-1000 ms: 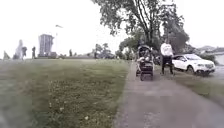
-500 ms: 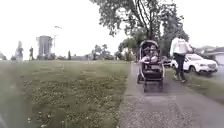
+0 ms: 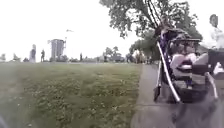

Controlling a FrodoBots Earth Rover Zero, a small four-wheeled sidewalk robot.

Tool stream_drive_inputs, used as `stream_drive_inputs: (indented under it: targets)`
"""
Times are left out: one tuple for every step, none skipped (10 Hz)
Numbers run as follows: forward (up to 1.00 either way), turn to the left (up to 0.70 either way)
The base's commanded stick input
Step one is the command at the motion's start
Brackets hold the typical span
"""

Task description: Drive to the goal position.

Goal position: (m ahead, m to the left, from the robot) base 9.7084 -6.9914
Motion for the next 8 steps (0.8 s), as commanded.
stream_drive_inputs:
  targets:
    - [0.7,0.35]
    - [0.7,0.35]
    - [0.7,0.35]
    - [0.7,0.35]
    - [0.7,0.35]
    - [0.7,0.35]
    - [0.7,0.33]
    - [0.7,0.11]
